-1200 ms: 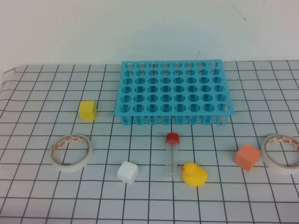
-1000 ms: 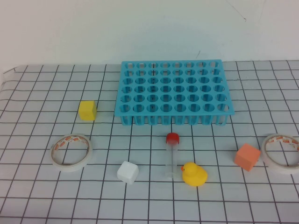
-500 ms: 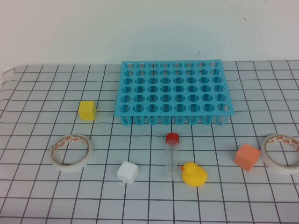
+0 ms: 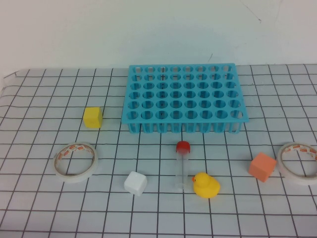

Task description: Place the test tubes

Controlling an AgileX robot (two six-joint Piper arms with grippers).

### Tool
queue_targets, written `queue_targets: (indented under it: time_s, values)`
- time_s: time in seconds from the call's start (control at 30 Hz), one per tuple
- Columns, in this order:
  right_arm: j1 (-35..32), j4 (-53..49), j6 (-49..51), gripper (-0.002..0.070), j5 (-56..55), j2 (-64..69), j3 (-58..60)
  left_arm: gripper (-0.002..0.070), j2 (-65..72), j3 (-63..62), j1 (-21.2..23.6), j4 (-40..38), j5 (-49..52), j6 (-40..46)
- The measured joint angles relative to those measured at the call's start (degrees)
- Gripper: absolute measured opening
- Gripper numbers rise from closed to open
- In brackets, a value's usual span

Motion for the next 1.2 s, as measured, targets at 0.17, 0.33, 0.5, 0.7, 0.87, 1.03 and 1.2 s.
queue_targets:
  time_s: [0.17, 0.33, 0.5, 0.7, 0.87, 1.03, 1.2]
  values:
    - [0.0, 0.0, 0.0, -0.0001, 0.0, 0.0, 0.0, -0.0001, 0.0, 0.0, 0.0, 0.0, 0.0, 0.0]
    - [0.0, 0.0, 0.0, -0.0001, 0.0, 0.0, 0.0, -0.0001, 0.0, 0.0, 0.0, 0.0, 0.0, 0.0]
    - [0.0, -0.12, -0.17, -0.0001, 0.0, 0.0, 0.0, -0.0001, 0.0, 0.0, 0.0, 0.0, 0.05, 0.25]
    - [0.0, -2.52, -0.82, -0.0001, 0.1, 0.0, 0.0, -0.0001, 0.0, 0.0, 0.0, 0.0, 0.05, 0.25]
    - [0.0, -2.83, -0.82, -0.0001, 0.12, 0.0, 0.0, -0.0001, 0.0, 0.0, 0.0, 0.0, 0.05, 0.25]
    - [0.0, -2.97, -0.82, -0.0001, 0.22, 0.0, 0.0, -0.0001, 0.0, 0.0, 0.0, 0.0, 0.05, 0.25]
    - [0.0, -3.09, -0.9, -0.0001, 0.22, 0.0, 0.0, -0.0001, 0.0, 0.0, 0.0, 0.0, 0.05, 0.25]
